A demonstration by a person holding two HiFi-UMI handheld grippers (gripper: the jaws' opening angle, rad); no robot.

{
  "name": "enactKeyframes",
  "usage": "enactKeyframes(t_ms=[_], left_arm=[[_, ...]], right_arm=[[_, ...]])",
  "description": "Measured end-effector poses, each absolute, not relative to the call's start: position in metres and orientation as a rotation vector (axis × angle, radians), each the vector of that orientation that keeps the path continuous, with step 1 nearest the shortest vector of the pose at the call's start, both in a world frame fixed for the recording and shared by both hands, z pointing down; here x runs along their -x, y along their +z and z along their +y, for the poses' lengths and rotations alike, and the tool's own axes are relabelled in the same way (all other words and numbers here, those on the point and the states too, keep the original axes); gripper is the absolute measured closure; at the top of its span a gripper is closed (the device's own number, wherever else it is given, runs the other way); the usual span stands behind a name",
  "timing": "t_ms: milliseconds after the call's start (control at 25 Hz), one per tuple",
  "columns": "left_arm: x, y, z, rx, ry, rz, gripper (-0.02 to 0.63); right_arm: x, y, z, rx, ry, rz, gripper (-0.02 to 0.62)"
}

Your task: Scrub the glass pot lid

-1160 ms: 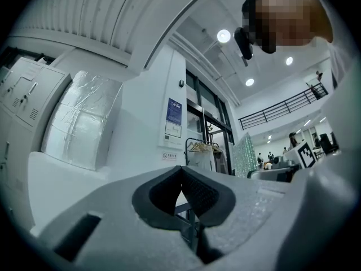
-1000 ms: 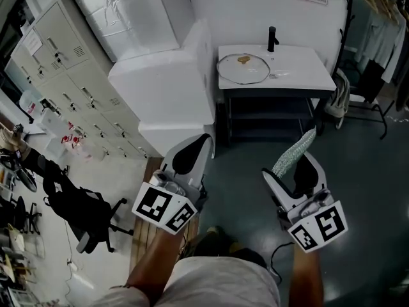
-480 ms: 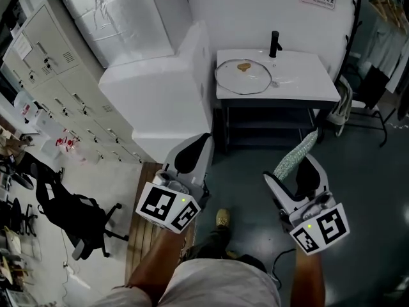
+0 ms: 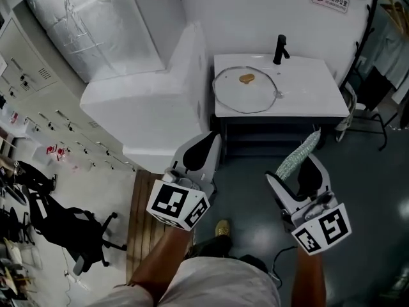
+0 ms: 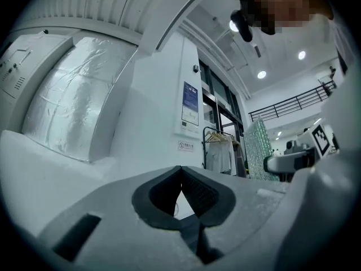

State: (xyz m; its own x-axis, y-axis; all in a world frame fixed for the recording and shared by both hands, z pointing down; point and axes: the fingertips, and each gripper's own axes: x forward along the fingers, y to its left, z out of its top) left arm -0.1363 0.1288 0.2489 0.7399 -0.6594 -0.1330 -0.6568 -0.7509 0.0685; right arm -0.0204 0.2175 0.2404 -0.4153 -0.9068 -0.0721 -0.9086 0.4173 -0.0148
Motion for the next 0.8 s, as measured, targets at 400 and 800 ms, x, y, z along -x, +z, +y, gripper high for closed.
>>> enactKeyframes(t_ms=[400, 800], left_arm=[[0.118, 0.265, 0.029, -2.896, -0.206, -1.063, 0.591], [0.102, 0.282, -0.019, -2.845, -0.167, -1.091, 0.591]], right_arm=[[0.024, 0.242, 0.119, 1.679, 0.043, 2.611, 0.247], [0.008, 0.245, 0.063, 1.654, 0.046, 2.638, 0.247]])
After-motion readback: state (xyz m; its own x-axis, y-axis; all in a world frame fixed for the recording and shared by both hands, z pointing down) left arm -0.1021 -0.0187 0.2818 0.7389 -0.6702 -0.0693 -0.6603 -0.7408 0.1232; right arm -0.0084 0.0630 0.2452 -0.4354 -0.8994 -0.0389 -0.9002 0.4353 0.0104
